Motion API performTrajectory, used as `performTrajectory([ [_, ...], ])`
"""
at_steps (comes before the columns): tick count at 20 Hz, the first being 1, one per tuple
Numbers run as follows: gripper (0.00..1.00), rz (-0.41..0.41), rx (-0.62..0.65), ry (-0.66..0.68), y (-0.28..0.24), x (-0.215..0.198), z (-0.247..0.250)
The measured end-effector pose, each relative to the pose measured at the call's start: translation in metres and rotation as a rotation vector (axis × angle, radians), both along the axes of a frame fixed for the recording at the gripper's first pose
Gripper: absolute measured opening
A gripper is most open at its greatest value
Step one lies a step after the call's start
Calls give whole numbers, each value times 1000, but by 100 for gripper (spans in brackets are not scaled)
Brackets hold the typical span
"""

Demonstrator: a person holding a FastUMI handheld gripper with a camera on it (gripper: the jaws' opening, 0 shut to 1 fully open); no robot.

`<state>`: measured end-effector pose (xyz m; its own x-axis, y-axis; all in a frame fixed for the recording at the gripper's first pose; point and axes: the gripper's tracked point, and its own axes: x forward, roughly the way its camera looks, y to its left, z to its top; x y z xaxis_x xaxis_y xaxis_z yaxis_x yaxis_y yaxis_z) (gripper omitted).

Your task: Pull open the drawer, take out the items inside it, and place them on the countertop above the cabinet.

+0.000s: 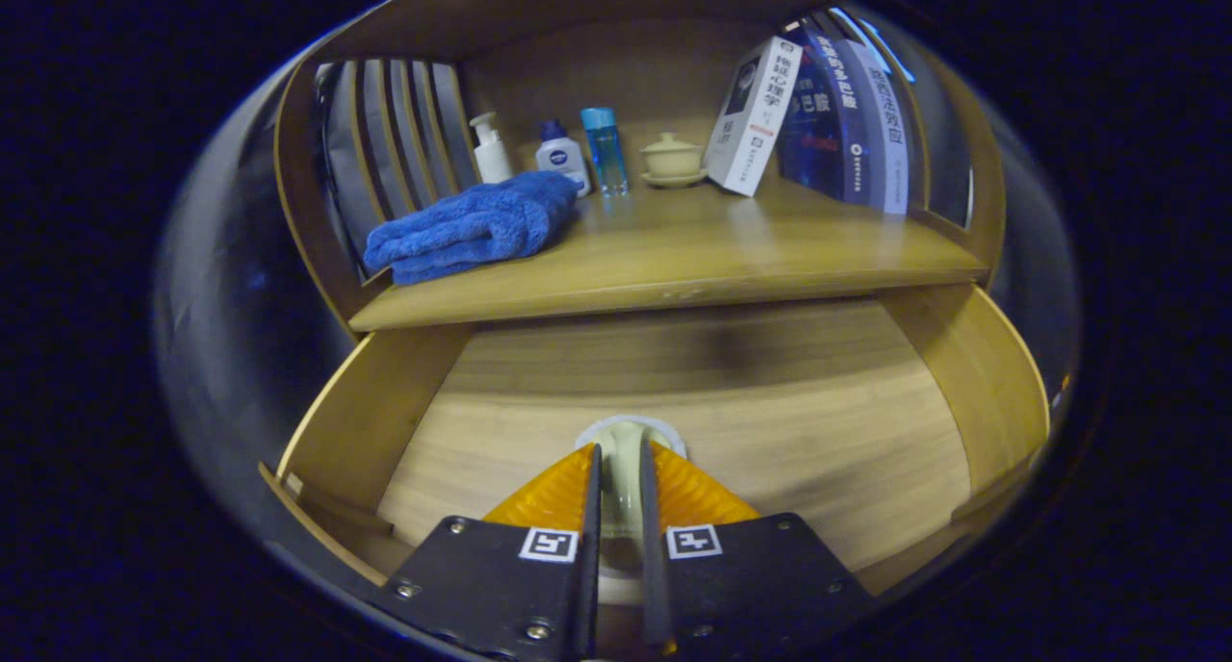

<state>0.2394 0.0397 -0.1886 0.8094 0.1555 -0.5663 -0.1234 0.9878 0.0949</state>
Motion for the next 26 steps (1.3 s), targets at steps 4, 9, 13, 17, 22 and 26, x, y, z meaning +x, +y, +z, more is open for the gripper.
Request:
performTrajectory([
  [4, 1, -24, 43, -27, -8, 3, 3],
  [9, 8, 27, 51, 26, -1, -3, -1],
  [13, 45, 42, 8, 66, 5, 1, -15],
  [17, 20, 54, 53, 117, 17, -7, -21],
  [22, 11, 75, 23, -126, 23, 3, 34],
  [26, 11, 78, 44, -249, 29, 2, 79],
])
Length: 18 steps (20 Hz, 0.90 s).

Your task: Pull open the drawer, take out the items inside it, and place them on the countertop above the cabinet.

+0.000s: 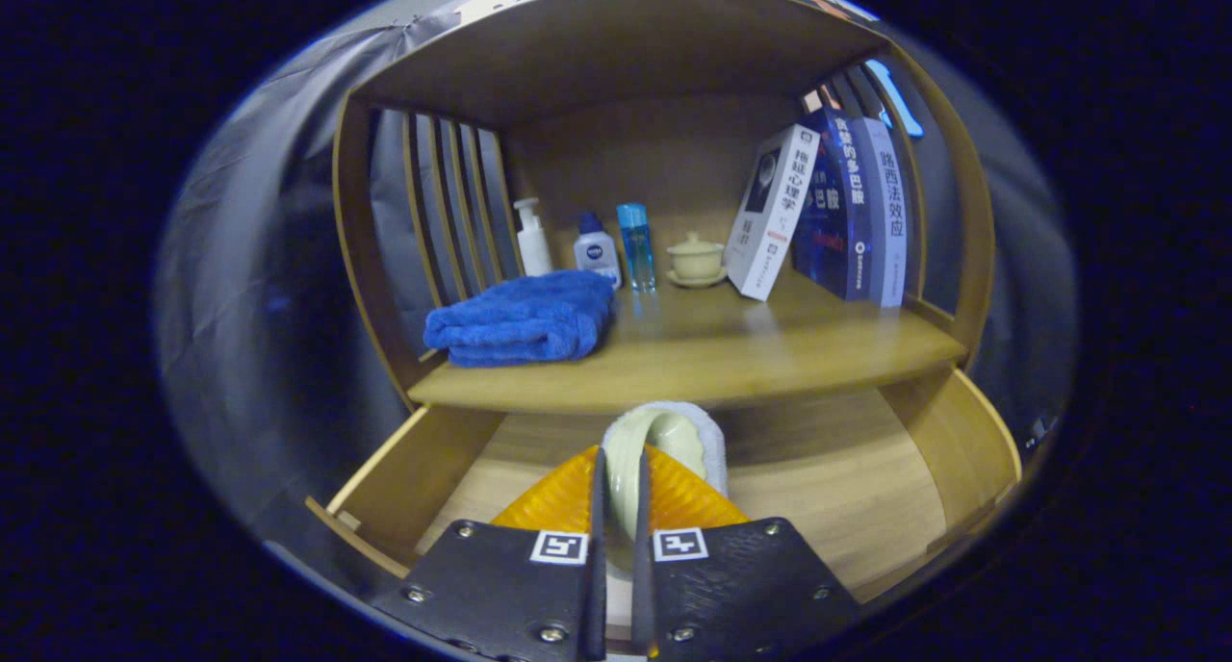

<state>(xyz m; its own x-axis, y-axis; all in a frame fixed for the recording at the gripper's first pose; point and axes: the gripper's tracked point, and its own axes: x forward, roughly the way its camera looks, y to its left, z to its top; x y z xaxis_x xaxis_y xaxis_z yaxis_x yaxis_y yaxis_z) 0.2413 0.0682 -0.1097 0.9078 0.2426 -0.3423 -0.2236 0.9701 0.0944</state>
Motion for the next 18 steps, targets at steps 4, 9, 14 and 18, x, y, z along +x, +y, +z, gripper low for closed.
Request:
performTrajectory([
  [4, 11, -20, 0, -106, -6, 12, 42],
  [9, 10, -39, -58, -40, -17, 50, 25],
  [14, 10, -58, 62, 14, -5, 88, 33],
  [18, 11, -78, 130, 61, -10, 112, 34],
])
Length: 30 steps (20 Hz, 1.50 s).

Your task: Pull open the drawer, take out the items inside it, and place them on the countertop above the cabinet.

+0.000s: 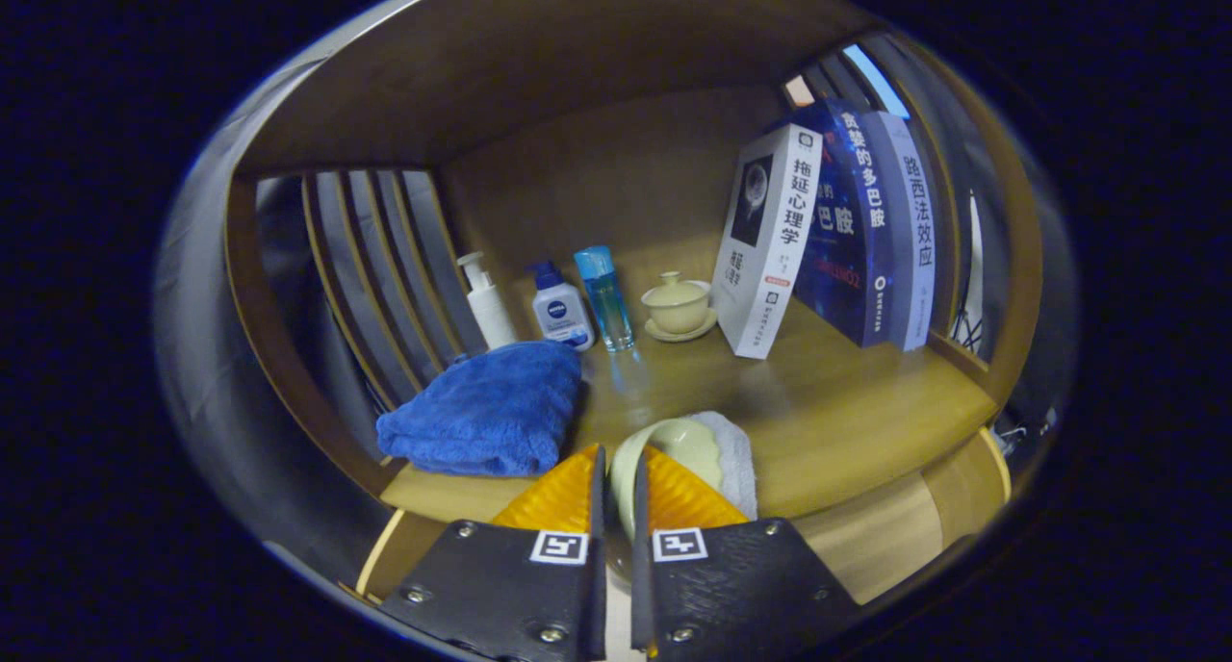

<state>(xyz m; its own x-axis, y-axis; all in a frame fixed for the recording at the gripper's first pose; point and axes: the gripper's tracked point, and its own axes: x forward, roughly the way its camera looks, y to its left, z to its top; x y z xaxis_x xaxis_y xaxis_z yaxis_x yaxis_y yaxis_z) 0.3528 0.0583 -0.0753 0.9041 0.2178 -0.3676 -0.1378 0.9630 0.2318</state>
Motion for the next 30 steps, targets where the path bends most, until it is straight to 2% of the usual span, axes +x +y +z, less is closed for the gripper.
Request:
performTrajectory([
  [4, 11, -41, 109, 25, -6, 35, -3],
  [10, 11, -87, 160, 24, -5, 66, -5],
  [13, 13, -118, 149, 50, -10, 67, -7],
  [14, 20, -109, 152, 44, -6, 70, -7],
  [22, 99, -105, 111, 51, -11, 38, 4],
  [24, 99, -72, 210, 29, -9, 34, 5],
  [28, 98, -71, 556, -15, -23, 28, 19],
  [30, 97, -91, 594, -18, -38, 29, 18],
])
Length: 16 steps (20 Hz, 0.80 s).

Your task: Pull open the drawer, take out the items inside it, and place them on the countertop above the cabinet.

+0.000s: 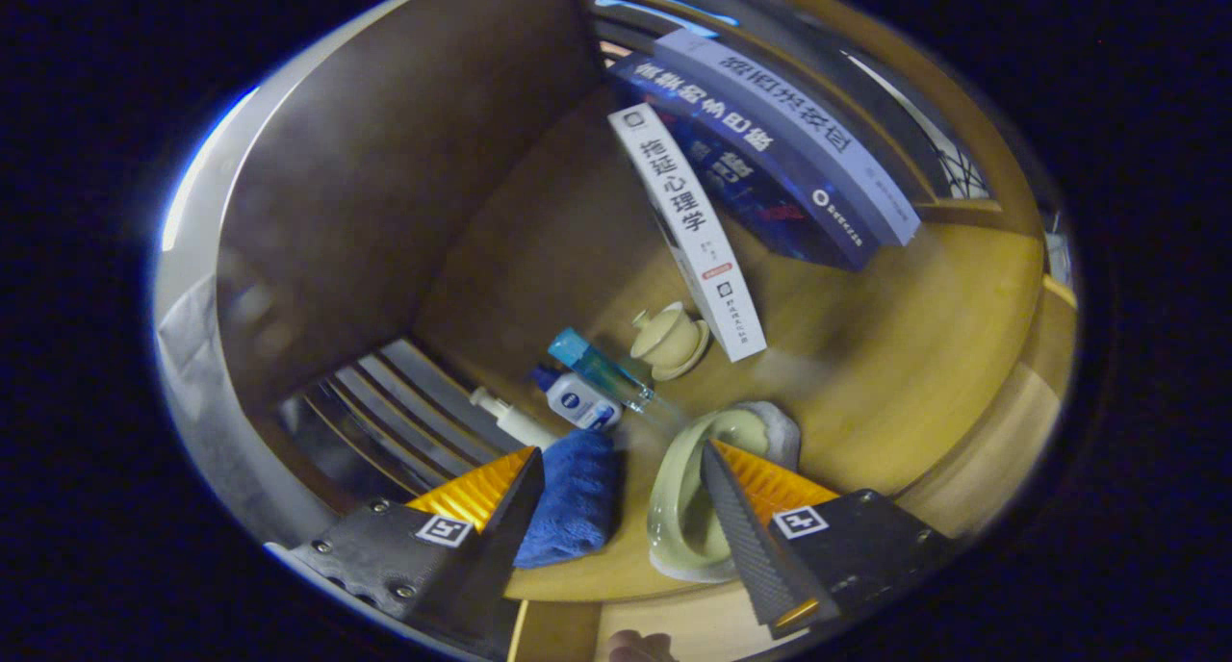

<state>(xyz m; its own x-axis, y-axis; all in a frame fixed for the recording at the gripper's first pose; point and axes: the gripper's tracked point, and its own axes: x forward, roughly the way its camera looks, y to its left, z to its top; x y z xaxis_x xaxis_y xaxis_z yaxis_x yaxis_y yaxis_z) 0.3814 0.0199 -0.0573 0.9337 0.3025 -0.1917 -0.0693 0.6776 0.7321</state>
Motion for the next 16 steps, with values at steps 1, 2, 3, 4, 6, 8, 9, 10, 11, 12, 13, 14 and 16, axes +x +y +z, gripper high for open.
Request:
performTrajectory([
  [1, 98, -6, -14, 5, -4, -1, 0],
  [2, 98, -12, -37, 14, -8, -2, -1],
  [3, 98, -14, -60, 12, -11, -5, -1],
  [4, 98, -21, -88, 21, -15, -6, -1],
  [6, 98, -5, -126, 18, -13, -15, 0],
  [8, 98, 0, -155, 18, -12, -27, 1],
  [9, 98, 6, -159, 17, -9, -35, 3],
  [10, 98, 6, -170, 16, -8, -45, 4],
  [11, 98, 6, -191, 5, -7, -56, 7],
  [12, 98, -3, -229, 0, -8, -67, 8],
  [13, 98, -9, -266, -19, -8, -80, 10],
  [14, 98, -11, -300, -29, -7, -92, 11],
  [16, 98, -34, -366, -64, -6, -123, 16],
])
